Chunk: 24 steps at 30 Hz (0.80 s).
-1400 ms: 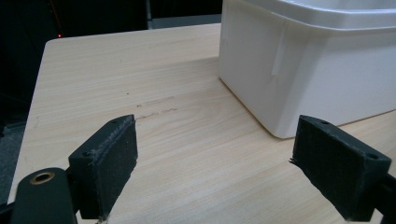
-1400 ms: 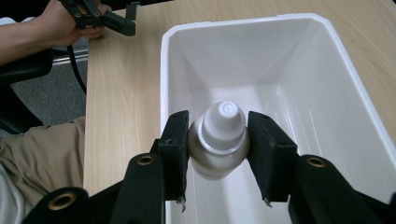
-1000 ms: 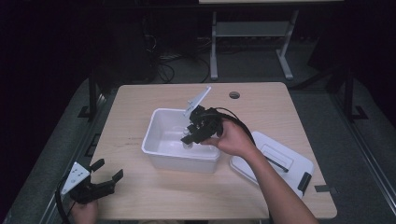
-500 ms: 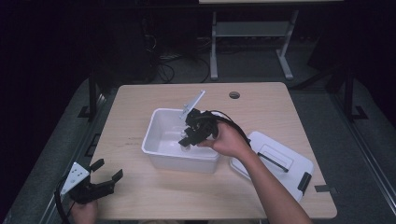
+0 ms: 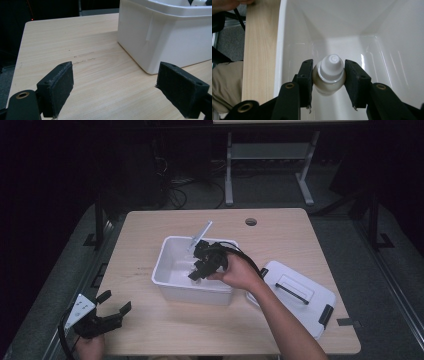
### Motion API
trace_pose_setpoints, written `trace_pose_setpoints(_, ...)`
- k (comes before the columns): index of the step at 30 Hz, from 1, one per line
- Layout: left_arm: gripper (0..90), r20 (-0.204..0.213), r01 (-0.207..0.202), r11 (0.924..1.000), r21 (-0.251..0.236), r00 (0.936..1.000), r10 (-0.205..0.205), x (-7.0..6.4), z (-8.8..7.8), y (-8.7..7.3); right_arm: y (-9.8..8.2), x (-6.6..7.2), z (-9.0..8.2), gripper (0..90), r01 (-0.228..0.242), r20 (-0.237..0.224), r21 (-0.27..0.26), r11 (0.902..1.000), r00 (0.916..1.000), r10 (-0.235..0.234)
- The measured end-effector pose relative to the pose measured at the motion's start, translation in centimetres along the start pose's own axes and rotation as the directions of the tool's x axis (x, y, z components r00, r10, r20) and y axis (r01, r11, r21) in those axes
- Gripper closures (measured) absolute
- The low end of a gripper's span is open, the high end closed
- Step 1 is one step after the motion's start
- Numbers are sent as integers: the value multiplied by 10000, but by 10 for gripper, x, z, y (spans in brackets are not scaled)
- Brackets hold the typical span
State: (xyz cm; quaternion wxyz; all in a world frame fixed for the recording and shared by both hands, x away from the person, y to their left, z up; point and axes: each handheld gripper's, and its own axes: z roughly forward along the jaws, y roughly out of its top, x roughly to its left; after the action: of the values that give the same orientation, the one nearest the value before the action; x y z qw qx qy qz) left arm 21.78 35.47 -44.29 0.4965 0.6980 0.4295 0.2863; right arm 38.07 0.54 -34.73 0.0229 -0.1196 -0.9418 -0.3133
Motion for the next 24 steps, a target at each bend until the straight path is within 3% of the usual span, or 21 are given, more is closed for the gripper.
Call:
trace_pose_setpoints(11, 130, -32, 53, 10000, -68, 10000, -54, 1, -1, 0, -1, -3, 11, 596, -140, -26, 566, 9983, 9999, 142)
trace_pose_setpoints(24, 130, -48, 45, 10000, -70, 10000, -45, 1, -1, 0, -1, -3, 12, 593, -194, -36, 854, 9962, 9998, 198)
